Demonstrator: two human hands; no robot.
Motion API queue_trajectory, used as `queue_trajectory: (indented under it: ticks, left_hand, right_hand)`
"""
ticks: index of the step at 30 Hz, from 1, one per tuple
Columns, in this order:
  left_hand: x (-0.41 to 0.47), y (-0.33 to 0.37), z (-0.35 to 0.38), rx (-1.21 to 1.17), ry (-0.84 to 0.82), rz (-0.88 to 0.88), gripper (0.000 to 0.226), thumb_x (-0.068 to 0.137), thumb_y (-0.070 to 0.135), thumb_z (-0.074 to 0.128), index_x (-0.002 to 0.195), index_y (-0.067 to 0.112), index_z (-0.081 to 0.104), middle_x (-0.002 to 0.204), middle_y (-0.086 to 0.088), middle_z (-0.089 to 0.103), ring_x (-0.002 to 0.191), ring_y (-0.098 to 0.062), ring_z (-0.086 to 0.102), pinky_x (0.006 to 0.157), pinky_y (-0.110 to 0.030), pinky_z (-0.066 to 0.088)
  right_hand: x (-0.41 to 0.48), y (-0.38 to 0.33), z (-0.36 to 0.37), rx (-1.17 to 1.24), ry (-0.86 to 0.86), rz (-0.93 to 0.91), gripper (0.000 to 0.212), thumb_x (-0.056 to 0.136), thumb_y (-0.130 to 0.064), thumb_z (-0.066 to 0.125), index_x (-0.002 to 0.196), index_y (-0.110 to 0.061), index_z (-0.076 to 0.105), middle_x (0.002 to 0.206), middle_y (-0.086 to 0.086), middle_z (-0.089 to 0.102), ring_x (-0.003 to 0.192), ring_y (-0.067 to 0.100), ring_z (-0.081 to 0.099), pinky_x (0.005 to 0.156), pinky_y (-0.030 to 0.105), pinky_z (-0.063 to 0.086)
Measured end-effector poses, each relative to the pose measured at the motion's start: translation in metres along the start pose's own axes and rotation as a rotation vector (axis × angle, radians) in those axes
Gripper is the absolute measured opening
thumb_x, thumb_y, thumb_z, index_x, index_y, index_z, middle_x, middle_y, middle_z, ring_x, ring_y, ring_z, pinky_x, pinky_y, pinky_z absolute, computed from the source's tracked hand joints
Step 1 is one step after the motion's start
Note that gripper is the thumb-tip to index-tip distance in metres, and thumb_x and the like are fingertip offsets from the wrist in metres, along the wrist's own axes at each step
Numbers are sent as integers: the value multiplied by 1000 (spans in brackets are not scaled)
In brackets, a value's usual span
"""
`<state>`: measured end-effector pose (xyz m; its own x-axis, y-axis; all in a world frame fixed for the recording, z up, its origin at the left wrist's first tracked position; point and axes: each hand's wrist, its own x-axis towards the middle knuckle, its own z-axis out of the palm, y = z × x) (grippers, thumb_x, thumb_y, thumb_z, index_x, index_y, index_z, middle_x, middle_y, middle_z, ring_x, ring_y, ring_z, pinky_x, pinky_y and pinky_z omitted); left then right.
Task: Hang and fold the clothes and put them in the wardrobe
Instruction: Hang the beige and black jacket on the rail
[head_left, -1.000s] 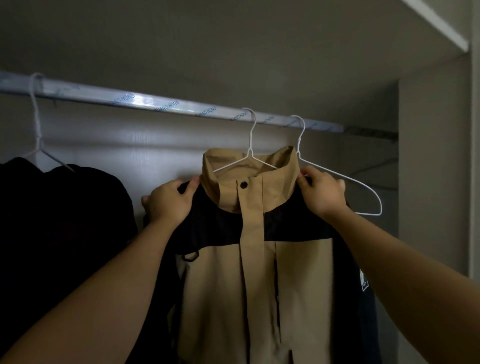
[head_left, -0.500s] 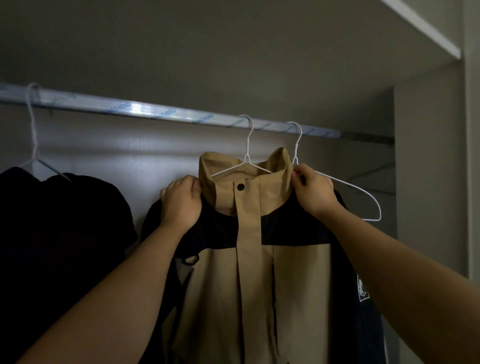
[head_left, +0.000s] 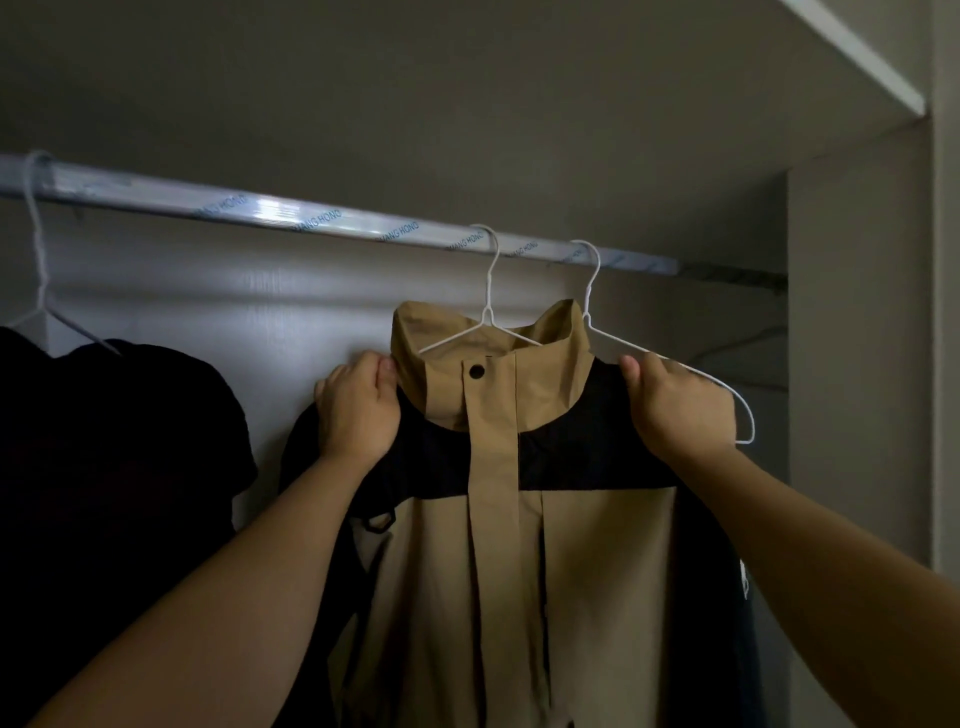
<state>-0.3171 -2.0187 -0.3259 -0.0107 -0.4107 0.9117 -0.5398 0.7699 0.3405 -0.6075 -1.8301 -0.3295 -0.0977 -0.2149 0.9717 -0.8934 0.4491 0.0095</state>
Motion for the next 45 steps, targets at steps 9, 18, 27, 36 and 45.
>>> queue_trajectory:
  ticks: [9, 18, 27, 36, 45]
  left_hand:
    - [6, -7, 1, -57, 33, 19, 29, 99, 24, 44, 83, 7, 60, 78, -19, 63, 82, -38, 55, 81, -46, 40]
    - [14, -24, -6, -125, -39, -55, 36, 103, 36, 43, 71, 21, 53, 67, 3, 58, 64, -21, 56, 53, -31, 39]
    - [0, -46, -5, -32, -9, -289, 50, 106, 50, 26, 79, 19, 55, 77, -3, 57, 71, -25, 49, 67, -34, 37]
    - [-6, -57, -10, 78, 22, -305, 71, 106, 52, 15, 90, 4, 65, 87, -25, 65, 77, -40, 60, 68, -36, 40]
    - [17, -2, -19, -41, -8, -120, 57, 105, 45, 15, 84, 16, 59, 88, -8, 65, 86, -31, 60, 76, -36, 45]
  right_hand:
    - [26, 13, -19, 203, -210, 202, 62, 101, -65, 12, 79, -23, 52, 70, 5, 56, 65, 27, 56, 67, 40, 50]
    - [26, -22, -22, 20, -258, 58, 72, 97, -68, -1, 83, -27, 57, 65, -1, 58, 57, 21, 57, 61, 36, 52]
    - [34, -67, -20, 111, -287, 26, 59, 102, -58, 8, 100, -21, 53, 82, 6, 65, 77, 31, 65, 74, 48, 54]
    - [29, -68, -22, 119, -239, 20, 58, 100, -59, 3, 101, -22, 48, 70, 2, 60, 67, 30, 62, 66, 46, 54]
    - [37, -65, -30, 283, -379, 31, 62, 97, -70, 10, 93, -27, 55, 86, 1, 65, 82, 26, 64, 79, 45, 54]
